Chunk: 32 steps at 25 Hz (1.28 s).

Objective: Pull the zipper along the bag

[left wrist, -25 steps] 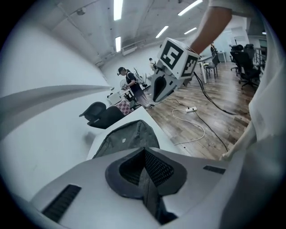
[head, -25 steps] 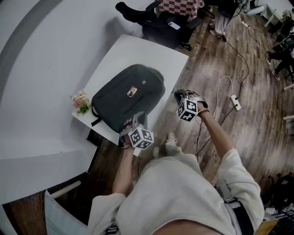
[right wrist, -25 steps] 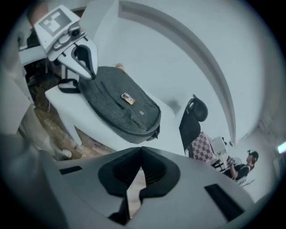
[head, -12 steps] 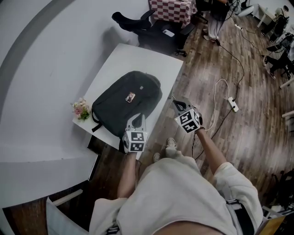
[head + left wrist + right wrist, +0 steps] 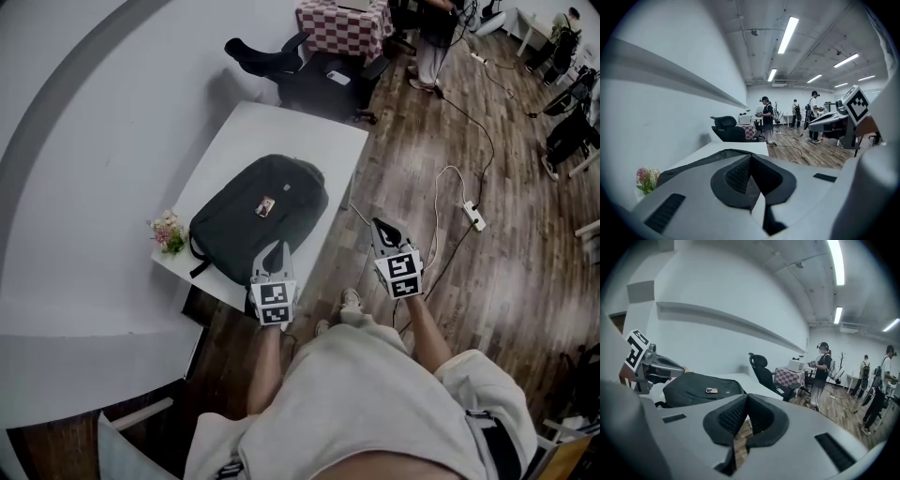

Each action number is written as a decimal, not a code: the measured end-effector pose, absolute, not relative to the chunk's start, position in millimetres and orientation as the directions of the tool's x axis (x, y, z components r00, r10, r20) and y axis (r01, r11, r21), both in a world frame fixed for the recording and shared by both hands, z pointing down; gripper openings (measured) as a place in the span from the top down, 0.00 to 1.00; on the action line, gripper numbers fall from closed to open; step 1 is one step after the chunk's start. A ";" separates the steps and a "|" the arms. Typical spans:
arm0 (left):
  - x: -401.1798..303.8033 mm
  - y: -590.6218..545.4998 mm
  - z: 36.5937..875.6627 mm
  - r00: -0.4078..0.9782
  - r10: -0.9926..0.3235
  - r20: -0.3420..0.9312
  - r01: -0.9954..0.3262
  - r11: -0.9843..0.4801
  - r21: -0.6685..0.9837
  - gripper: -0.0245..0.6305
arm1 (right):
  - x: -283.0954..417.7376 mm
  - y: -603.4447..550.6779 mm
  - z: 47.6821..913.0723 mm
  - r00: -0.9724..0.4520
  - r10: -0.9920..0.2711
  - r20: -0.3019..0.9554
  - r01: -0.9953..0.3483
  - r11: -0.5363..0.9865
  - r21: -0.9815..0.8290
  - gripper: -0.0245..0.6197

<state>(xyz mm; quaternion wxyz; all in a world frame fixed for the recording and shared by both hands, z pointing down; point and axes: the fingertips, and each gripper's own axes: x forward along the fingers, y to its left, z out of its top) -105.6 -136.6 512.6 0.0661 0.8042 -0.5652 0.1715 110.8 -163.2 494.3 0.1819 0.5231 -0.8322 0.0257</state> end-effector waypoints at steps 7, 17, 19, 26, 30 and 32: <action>-111.3 -128.2 507.2 0.285 -0.900 0.331 -0.943 -0.325 -0.071 0.93 | 121.8 -148.5 481.9 -0.362 -0.881 0.306 -0.892 0.422 0.159 0.94; -109.6 -133.9 500.6 0.279 -0.908 0.312 -0.944 -0.320 -0.086 0.93 | 121.8 -143.4 479.5 -0.363 -0.886 0.289 -0.901 0.413 0.134 0.94; -108.5 -134.4 499.9 0.280 -0.907 0.315 -0.943 -0.322 -0.088 0.93 | 120.6 -144.6 479.2 -0.369 -0.882 0.292 -0.898 0.419 0.132 0.94; -108.6 -132.4 505.0 0.270 -0.906 0.325 -0.945 -0.314 -0.090 0.93 | 117.2 -142.3 484.3 -0.376 -0.875 0.306 -0.892 0.431 0.138 0.94; -109.9 -132.8 504.1 0.270 -0.909 0.318 -0.945 -0.313 -0.094 0.93 | 114.9 -142.4 486.1 -0.375 -0.876 0.304 -0.891 0.431 0.141 0.94; -109.2 -132.2 502.9 0.272 -0.910 0.314 -0.945 -0.314 -0.091 0.92 | 114.4 -141.7 485.7 -0.376 -0.876 0.302 -0.891 0.432 0.144 0.94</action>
